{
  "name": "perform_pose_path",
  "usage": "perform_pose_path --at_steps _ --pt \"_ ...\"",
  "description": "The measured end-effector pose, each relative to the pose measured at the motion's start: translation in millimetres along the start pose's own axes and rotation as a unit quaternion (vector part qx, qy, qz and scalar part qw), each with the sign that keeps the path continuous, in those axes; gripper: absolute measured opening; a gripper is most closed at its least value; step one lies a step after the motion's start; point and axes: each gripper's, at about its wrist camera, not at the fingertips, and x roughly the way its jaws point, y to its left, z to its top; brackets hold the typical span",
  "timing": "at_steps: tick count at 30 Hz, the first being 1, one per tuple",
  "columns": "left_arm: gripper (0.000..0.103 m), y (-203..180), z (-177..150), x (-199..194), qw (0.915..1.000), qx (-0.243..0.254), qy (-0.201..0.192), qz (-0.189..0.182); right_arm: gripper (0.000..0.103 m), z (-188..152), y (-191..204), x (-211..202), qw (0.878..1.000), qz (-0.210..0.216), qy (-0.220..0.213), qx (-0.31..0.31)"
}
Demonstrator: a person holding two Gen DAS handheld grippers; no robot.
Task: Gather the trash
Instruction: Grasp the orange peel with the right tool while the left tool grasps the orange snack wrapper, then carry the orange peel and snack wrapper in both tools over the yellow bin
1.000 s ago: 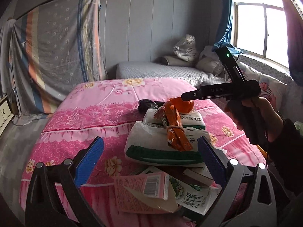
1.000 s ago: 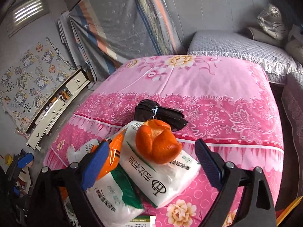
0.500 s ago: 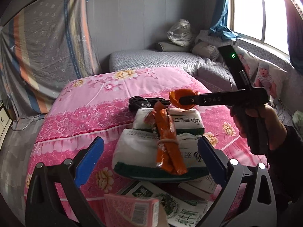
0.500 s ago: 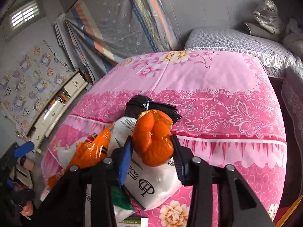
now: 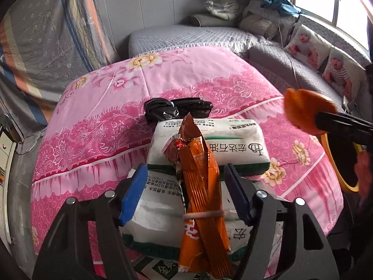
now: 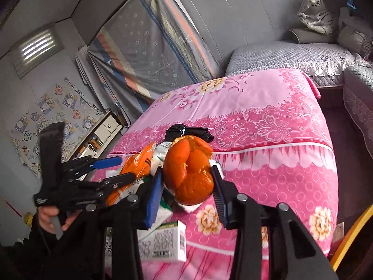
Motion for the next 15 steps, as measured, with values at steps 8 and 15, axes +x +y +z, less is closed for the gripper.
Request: perform_pose_path --at_steps 8,15 --pt "0.031 6 0 -16 0.9992 -0.027 -0.021 -0.019 0.038 -16 2 -46 1.0 0.001 -0.03 0.0" --pt "0.03 18 -11 -90 0.9877 -0.054 -0.143 -0.032 0.038 -33 0 -63 1.0 0.0 -0.025 0.013"
